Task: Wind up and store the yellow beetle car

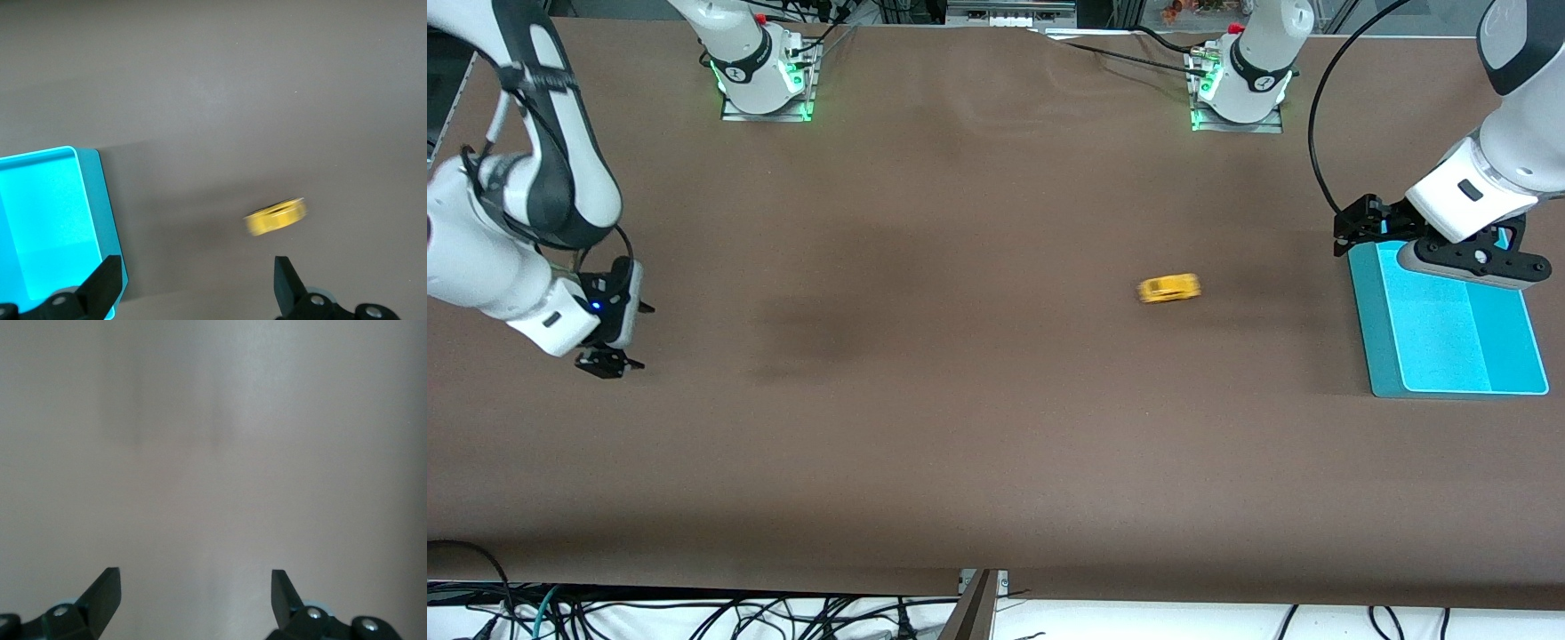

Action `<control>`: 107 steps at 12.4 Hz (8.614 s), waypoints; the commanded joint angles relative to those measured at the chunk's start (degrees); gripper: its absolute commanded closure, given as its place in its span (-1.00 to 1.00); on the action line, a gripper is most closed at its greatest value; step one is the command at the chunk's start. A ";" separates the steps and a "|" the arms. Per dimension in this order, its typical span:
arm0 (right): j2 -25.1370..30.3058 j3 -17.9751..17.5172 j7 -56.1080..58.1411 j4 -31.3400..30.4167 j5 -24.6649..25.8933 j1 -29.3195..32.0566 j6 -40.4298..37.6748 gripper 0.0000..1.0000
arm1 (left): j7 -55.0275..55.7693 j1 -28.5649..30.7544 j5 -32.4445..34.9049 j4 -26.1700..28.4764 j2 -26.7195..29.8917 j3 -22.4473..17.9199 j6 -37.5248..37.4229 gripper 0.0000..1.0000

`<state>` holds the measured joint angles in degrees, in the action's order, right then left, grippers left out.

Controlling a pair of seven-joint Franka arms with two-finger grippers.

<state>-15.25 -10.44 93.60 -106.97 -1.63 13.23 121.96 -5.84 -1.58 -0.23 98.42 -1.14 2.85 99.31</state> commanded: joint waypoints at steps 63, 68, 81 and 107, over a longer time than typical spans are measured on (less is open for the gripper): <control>14.90 7.62 -85.16 19.34 3.47 -9.10 -39.17 -0.99 | -72.21 23.11 12.97 33.72 -2.46 12.71 28.20 0.82; 14.90 7.71 -85.16 19.34 3.39 -9.19 -39.17 -0.99 | -79.67 29.06 21.81 18.32 -11.49 10.69 19.25 0.82; 14.90 7.71 -85.16 19.34 3.30 -9.10 -39.17 -0.99 | -91.63 41.92 29.06 15.84 -25.68 11.39 40.63 -1.00; 14.72 7.71 -85.16 19.34 3.30 -9.01 -39.17 -0.99 | -2.72 10.31 -2.94 -5.26 -3.34 12.64 -4.56 -1.00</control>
<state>-0.11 -2.54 8.77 -89.16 1.53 3.96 83.81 -14.84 14.78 -1.67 90.63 -7.16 20.15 93.18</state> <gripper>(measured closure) 0.004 0.000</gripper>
